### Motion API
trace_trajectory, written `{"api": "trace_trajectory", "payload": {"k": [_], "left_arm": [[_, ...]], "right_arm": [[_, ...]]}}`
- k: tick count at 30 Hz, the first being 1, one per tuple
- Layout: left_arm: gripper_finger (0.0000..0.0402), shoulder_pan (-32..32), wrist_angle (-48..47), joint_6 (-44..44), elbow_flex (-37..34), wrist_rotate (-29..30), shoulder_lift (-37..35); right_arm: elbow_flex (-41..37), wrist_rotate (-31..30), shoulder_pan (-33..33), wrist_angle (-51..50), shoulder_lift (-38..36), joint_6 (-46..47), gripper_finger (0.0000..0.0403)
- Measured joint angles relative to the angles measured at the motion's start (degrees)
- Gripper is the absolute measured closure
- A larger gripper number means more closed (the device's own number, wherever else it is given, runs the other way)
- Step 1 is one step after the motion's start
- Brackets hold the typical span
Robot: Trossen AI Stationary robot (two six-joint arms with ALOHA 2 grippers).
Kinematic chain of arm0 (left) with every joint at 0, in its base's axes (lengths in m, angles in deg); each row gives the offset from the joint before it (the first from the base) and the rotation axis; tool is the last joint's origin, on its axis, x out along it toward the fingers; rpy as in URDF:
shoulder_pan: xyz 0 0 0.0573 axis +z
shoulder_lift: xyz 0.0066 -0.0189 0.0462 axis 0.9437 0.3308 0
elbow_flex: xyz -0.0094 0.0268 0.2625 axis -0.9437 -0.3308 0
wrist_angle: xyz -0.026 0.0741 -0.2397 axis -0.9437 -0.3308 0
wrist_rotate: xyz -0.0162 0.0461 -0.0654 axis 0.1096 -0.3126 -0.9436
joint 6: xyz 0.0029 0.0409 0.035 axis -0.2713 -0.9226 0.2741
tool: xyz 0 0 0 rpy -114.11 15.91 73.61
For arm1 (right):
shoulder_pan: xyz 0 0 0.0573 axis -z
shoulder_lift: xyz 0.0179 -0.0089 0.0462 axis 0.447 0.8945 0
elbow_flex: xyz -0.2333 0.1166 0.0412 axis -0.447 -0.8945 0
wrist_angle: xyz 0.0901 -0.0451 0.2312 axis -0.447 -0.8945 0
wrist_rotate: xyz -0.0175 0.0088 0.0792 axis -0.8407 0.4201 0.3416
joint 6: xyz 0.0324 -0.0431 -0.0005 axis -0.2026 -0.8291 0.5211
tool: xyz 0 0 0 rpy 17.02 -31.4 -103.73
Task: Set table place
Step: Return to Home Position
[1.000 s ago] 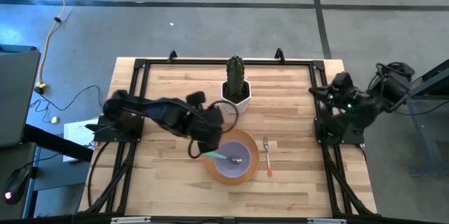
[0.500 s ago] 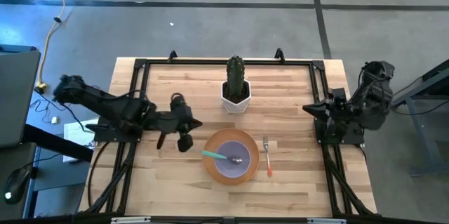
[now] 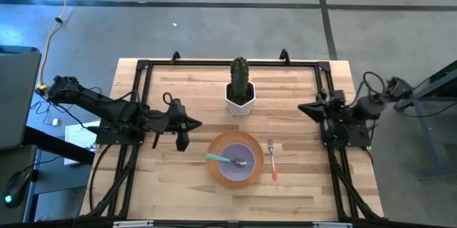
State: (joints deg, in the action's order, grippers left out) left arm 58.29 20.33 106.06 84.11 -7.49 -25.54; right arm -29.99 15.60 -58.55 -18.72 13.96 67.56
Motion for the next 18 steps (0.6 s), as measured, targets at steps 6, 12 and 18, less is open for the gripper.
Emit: {"api": "trace_trajectory", "payload": {"k": [6, 12, 18], "left_arm": [[0.0402, 0.0, 0.5, -3.9, 0.0, -1.3, 0.0], [0.0402, -1.1, 0.8, -5.5, -2.5, -3.1, -3.3], [0.0402, -5.6, 6.5, -2.9, -12.7, 2.6, -14.3]], "right_arm": [[-2.1, 21.7, 14.7, -0.5, 1.2, 3.2, 0.0403], [0.1, 27.4, 19.9, -3.0, -4.6, -0.7, 0.0403], [0.2, 24.7, 20.0, -9.5, -8.3, 2.5, 0.0403]]}}
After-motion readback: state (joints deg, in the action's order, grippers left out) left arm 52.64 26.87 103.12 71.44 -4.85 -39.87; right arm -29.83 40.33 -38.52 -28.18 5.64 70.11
